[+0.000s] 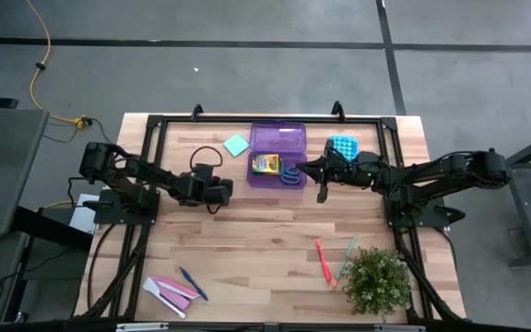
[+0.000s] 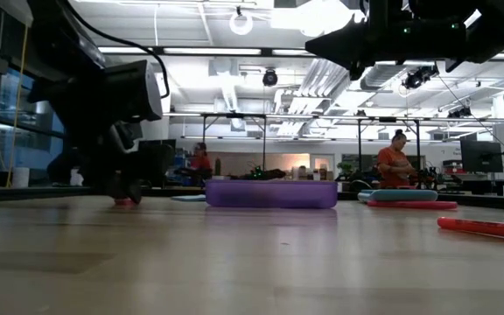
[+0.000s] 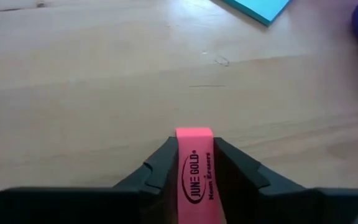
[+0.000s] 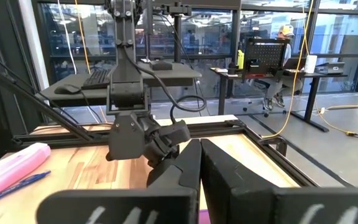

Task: Pack school essentials
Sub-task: Put the pink eraser into the violet supply box

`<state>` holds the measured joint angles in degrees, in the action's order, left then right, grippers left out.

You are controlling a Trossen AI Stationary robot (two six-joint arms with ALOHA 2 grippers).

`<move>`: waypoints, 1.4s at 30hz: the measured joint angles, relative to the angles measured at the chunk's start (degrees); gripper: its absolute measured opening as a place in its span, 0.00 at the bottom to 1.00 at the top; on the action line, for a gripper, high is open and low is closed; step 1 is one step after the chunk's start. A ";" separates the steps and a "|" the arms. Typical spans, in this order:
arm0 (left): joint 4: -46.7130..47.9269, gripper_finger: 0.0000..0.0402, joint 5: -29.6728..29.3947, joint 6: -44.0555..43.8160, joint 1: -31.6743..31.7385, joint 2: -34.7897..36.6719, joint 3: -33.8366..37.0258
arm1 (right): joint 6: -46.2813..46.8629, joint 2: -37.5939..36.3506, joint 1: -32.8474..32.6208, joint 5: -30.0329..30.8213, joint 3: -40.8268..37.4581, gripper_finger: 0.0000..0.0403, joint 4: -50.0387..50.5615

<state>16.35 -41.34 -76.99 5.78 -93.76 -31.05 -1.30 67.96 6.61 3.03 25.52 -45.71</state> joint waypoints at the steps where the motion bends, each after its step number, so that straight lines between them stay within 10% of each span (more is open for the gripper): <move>1: 0.04 0.19 -0.23 0.00 -0.28 -0.02 0.03 | 0.00 0.00 -0.02 0.00 0.00 0.00 0.02; 16: 3.97 0.20 2.70 9.20 -1.12 6.86 -3.25 | -0.08 0.00 0.00 0.00 0.00 0.00 0.19; 27: -2.88 0.20 -2.22 34.77 -0.98 22.42 -8.05 | -0.02 0.00 0.07 0.00 0.00 0.00 0.97; 42: -34.00 0.20 20.87 74.67 -6.07 28.01 -8.20 | -0.02 0.00 0.05 -0.14 0.00 0.00 2.26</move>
<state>-17.66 -20.47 -2.32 -0.29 -65.75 -39.24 -1.32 67.96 6.66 2.89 25.52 -43.45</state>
